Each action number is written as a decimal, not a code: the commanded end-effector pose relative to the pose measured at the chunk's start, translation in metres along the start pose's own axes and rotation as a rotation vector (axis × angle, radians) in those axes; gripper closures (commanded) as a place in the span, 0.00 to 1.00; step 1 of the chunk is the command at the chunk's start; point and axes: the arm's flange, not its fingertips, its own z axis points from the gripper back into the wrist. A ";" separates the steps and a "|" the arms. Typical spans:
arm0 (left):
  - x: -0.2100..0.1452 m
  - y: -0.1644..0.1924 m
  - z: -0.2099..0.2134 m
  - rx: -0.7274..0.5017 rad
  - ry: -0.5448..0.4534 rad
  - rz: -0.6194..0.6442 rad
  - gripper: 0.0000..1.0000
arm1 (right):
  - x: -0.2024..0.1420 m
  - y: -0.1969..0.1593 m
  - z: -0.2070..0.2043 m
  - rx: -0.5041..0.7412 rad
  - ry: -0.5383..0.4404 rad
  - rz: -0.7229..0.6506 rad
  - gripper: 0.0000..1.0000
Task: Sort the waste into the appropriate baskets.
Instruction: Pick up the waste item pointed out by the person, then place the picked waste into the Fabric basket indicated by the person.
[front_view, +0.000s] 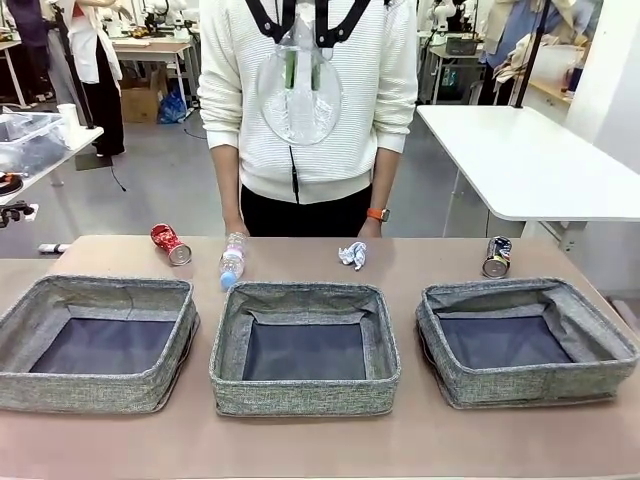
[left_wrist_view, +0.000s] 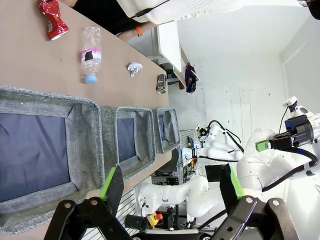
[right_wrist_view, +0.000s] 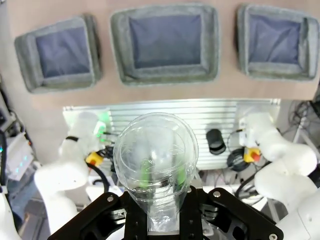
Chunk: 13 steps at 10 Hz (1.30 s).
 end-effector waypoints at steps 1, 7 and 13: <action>0.001 -0.002 0.000 -0.019 -0.005 -0.015 0.00 | 0.000 -0.002 0.000 -0.012 -0.015 0.023 0.79; 0.001 -0.002 0.000 -0.019 -0.005 -0.015 0.00 | 0.000 -0.002 0.000 -0.012 -0.015 0.023 0.79; 0.001 -0.002 0.000 -0.019 -0.005 -0.015 0.00 | 0.000 -0.002 0.000 -0.012 -0.015 0.023 0.79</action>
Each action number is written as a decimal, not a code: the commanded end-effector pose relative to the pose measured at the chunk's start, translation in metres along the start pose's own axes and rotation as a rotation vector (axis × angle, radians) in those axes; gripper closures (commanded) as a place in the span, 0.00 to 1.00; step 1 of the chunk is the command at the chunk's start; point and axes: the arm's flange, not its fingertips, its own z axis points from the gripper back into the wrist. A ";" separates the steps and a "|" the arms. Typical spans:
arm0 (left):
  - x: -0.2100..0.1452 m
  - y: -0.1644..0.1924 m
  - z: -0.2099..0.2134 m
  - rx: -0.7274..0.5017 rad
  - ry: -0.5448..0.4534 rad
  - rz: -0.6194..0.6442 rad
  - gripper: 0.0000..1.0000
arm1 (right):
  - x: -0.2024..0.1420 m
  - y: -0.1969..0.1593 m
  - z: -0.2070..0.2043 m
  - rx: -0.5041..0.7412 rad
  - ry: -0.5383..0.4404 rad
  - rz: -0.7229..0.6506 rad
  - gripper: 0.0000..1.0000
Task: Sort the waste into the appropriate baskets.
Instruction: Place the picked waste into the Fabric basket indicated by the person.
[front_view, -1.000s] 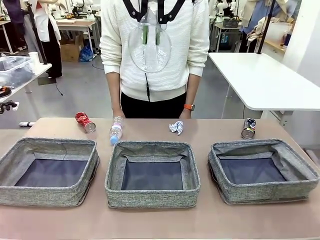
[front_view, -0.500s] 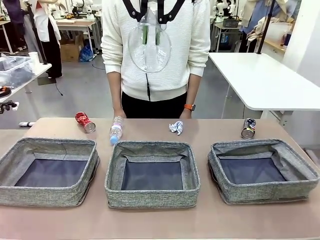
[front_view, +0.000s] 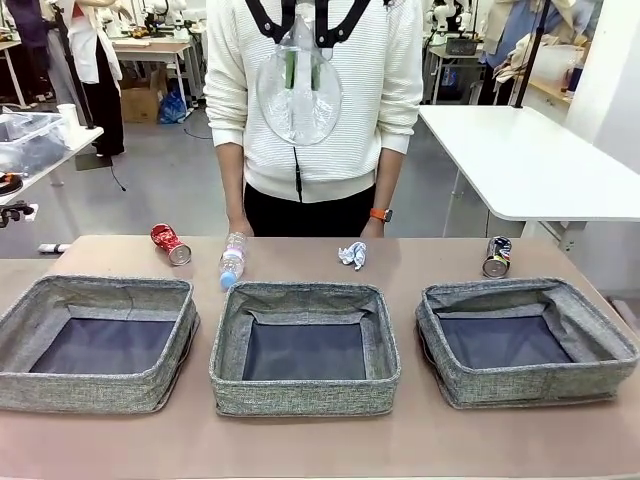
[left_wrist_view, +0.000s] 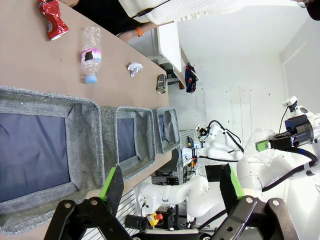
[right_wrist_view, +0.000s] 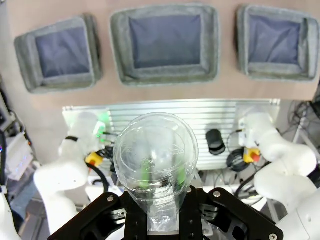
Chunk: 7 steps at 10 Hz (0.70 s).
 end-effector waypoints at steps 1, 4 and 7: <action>0.001 -0.002 0.000 -0.019 -0.005 -0.014 0.00 | 0.000 -0.002 0.000 -0.011 -0.014 0.021 0.79; 0.001 -0.002 0.000 -0.019 -0.005 -0.014 0.00 | 0.000 -0.002 0.000 -0.011 -0.014 0.021 0.79; 0.001 -0.002 0.000 -0.019 -0.005 -0.014 0.00 | 0.000 -0.002 0.000 -0.011 -0.014 0.021 0.79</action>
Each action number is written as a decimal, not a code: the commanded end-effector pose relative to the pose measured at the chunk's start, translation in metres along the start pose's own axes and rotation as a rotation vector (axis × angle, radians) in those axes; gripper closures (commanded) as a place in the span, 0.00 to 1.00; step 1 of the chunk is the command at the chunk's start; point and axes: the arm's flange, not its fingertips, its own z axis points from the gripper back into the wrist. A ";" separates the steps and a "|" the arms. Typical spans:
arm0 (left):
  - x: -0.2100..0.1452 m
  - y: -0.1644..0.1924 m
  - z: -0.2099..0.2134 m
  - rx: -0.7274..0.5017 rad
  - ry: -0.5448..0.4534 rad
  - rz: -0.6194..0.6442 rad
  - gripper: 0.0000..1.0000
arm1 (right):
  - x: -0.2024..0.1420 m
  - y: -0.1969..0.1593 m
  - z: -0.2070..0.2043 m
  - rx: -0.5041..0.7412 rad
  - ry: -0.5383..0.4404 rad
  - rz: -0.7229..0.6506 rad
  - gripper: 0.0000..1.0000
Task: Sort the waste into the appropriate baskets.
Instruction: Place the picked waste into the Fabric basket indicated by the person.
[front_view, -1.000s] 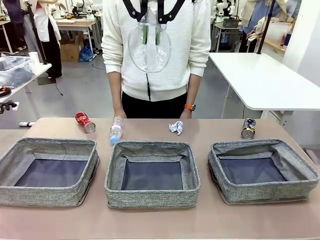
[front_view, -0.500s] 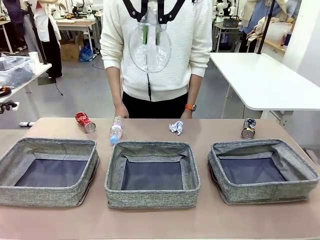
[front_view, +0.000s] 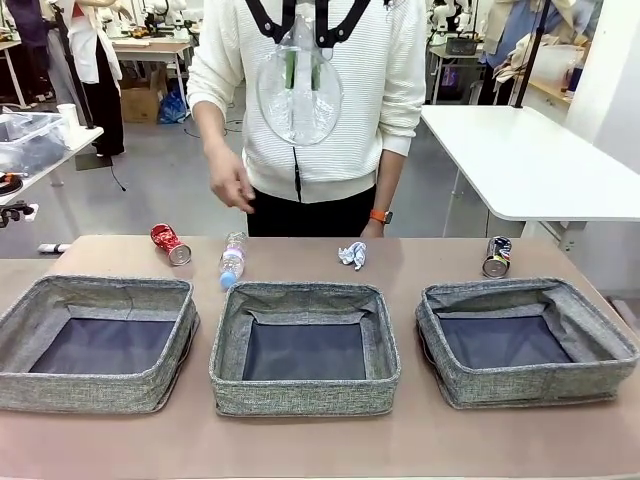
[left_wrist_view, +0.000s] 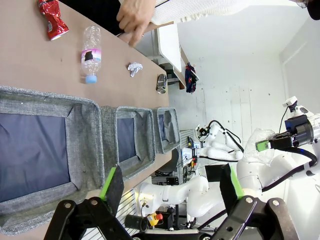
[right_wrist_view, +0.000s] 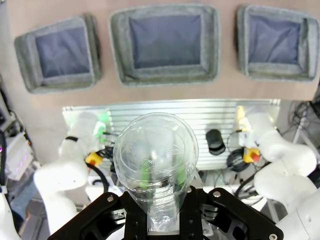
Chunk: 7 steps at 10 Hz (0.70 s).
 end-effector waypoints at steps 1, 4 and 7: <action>0.001 -0.002 0.000 -0.019 -0.005 -0.014 0.00 | 0.000 -0.002 0.000 -0.011 -0.014 0.021 0.79; 0.001 -0.002 0.000 -0.019 -0.005 -0.014 0.00 | 0.000 -0.002 0.000 -0.011 -0.014 0.021 0.79; 0.001 -0.002 0.000 -0.019 -0.005 -0.014 0.00 | 0.000 -0.002 0.000 -0.011 -0.014 0.021 0.79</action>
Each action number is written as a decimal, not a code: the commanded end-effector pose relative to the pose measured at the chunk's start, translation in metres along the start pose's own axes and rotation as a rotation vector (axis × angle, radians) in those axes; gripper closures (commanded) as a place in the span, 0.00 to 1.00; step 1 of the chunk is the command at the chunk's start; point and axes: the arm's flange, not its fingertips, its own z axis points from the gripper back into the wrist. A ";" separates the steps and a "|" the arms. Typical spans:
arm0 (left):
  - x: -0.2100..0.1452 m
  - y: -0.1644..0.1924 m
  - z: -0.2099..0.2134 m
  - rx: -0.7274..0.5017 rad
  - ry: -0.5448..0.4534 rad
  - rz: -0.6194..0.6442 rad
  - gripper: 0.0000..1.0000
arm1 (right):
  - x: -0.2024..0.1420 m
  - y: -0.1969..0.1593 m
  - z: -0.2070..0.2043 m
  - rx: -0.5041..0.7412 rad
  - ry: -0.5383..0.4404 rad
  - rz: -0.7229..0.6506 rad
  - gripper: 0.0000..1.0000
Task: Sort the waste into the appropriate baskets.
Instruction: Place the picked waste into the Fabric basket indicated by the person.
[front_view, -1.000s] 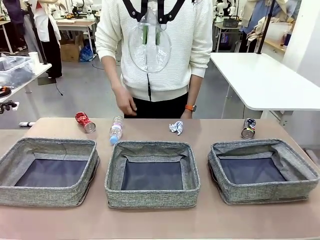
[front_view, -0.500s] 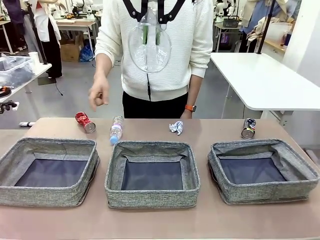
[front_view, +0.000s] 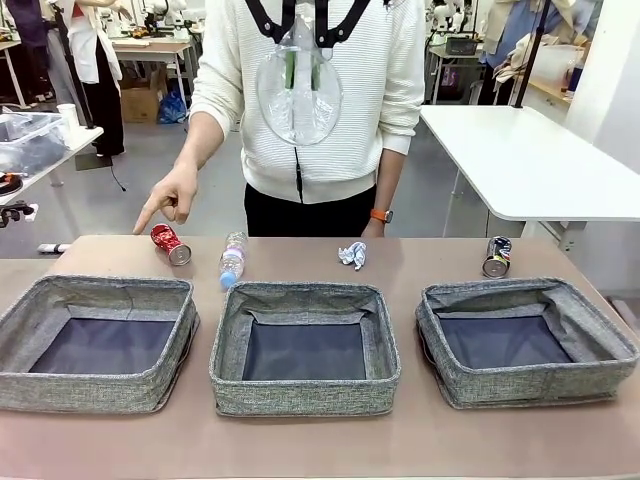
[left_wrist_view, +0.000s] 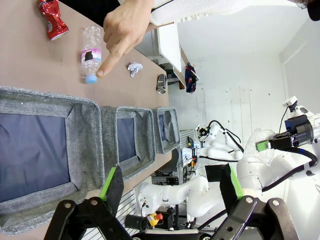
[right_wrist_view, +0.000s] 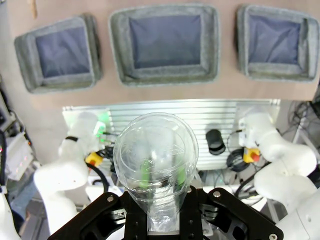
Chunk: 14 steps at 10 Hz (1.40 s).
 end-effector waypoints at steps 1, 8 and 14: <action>0.001 -0.002 0.000 -0.019 -0.005 -0.014 0.00 | 0.000 0.000 0.000 0.000 0.000 0.000 0.79; -0.010 0.054 0.131 0.357 0.001 0.034 0.00 | 0.001 0.173 -0.170 0.316 -0.172 1.022 0.79; -0.018 0.060 0.138 0.383 -0.014 0.064 0.00 | 0.003 0.246 -0.217 0.291 -0.220 1.109 0.79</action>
